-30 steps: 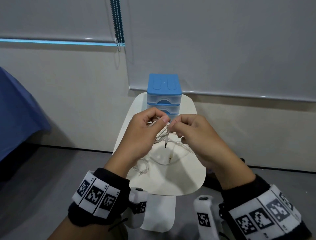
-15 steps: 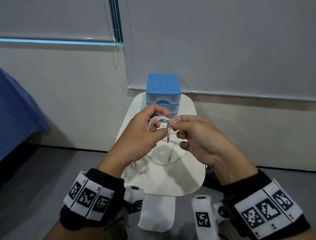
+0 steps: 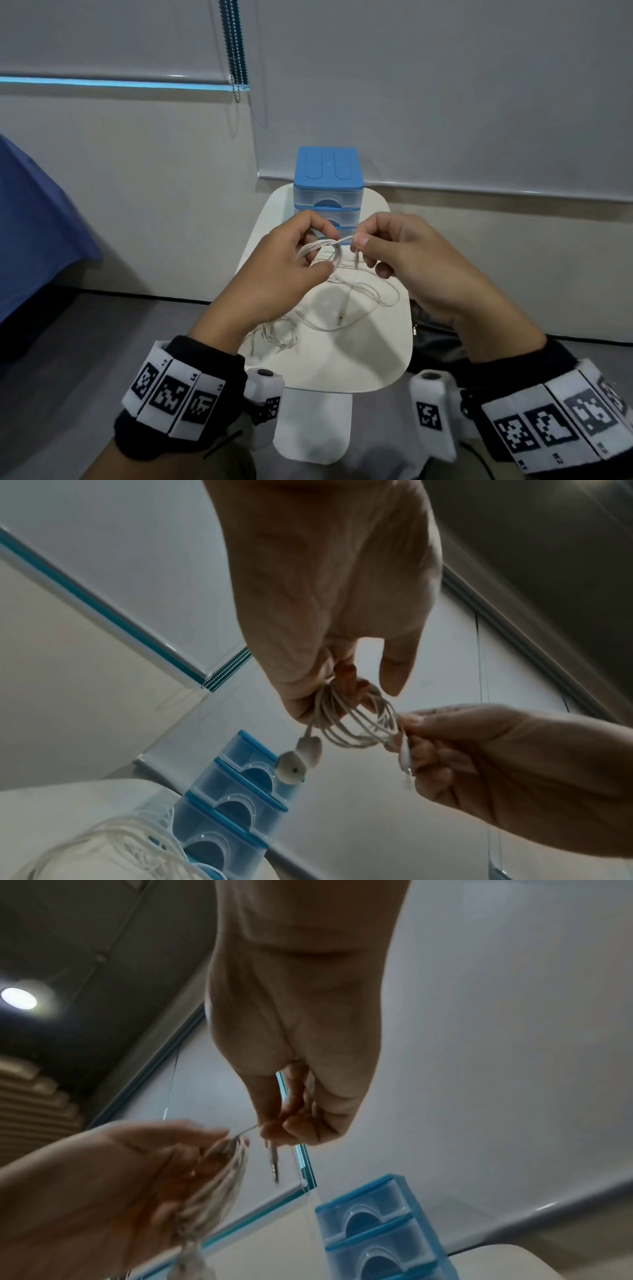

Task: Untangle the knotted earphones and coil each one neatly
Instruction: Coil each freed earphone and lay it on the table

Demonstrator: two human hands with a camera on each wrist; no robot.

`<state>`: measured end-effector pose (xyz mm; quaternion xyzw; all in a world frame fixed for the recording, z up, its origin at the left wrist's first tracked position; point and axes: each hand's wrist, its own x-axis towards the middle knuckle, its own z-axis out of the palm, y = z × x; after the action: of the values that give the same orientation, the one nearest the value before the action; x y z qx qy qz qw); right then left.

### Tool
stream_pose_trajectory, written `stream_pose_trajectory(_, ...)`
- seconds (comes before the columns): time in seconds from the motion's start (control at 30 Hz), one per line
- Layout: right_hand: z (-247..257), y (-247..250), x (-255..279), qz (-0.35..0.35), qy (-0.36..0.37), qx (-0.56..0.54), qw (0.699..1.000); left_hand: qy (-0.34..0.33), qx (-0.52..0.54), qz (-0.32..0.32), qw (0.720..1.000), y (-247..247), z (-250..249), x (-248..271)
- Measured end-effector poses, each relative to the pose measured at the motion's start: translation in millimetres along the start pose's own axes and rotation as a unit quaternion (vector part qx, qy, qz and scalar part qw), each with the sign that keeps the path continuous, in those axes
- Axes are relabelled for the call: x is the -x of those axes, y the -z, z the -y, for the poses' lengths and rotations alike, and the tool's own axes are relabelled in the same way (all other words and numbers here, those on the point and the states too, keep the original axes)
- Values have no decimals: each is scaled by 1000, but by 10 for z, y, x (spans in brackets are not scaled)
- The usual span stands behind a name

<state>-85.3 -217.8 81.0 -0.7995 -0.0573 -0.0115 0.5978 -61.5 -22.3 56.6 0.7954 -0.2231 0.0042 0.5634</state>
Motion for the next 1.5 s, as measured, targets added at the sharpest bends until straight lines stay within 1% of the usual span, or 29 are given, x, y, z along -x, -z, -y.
stream_pose_trajectory(0.07,-30,56,-2,-10,51,79,996,5,53,3,999,10,-35,8)
stream_pose_trajectory(0.13,-76,48,-2,-35,99,129,986,25,77,-10,997,-5,-37,-2)
stream_pose_trajectory(0.23,-166,-40,-10,-70,160,151,973,48,142,-9,989,-63,-23,-25)
stream_pose_trajectory(0.3,-223,-123,-24,-77,169,127,974,51,169,-11,984,-105,-16,-37)
stream_pose_trajectory(0.37,-262,-203,-36,-79,134,54,986,55,162,-28,985,-154,-28,-42)
stream_pose_trajectory(0.43,-259,-270,-28,-63,71,-56,994,48,141,-54,987,-191,-23,-47)
stream_pose_trajectory(0.47,-250,-283,-24,-52,38,-114,991,42,121,-70,989,-201,-5,-51)
stream_pose_trajectory(0.53,-213,-277,-22,-35,-15,-219,975,27,82,-98,991,-207,43,-57)
stream_pose_trajectory(0.6,-159,-256,-21,-23,-39,-296,954,13,75,-111,991,-209,77,-67)
stream_pose_trajectory(0.63,-134,-255,-22,-20,-39,-305,951,7,81,-113,990,-213,84,-72)
stream_pose_trajectory(0.77,-84,-278,-36,-33,-43,-269,962,2,85,-110,990,-222,80,-66)
stream_pose_trajectory(0.83,-69,-275,-41,-21,-61,-299,952,8,128,-96,987,-195,88,-56)
stream_pose_trajectory(0.93,-80,-251,-44,25,-92,-360,928,7,191,-50,980,-138,115,-31)
stream_pose_trajectory(1.03,-105,-244,-43,58,-109,-397,909,-9,196,-11,980,-98,102,14)
stream_pose_trajectory(1.1,-120,-230,-35,69,-110,-404,906,-12,185,-8,983,-80,83,32)
stream_pose_trajectory(1.13,-120,-225,-29,72,-105,-395,910,-11,176,-9,984,-72,74,35)
stream_pose_trajectory(1.2,-120,-214,-19,66,-80,-333,937,-7,149,-13,989,-63,58,31)
stream_pose_trajectory(1.27,-132,-206,-20,45,-28,-215,975,-3,106,-15,994,-62,48,16)
stream_pose_trajectory(1.3,-140,-199,-21,32,4,-137,990,-2,82,-19,996,-67,47,7)
stream_pose_trajectory(1.33,-150,-192,-20,18,34,-55,998,-1,55,-28,998,-70,48,-5)
stream_pose_trajectory(1.4,-171,-163,-18,-12,77,79,994,-1,9,-58,998,-83,51,-31)
stream_pose_trajectory(1.47,-170,-134,-10,-31,94,145,984,-1,-15,-82,997,-98,42,-49)
stream_pose_trajectory(1.5,-162,-126,-8,-36,100,172,979,0,-16,-80,997,-105,29,-50)
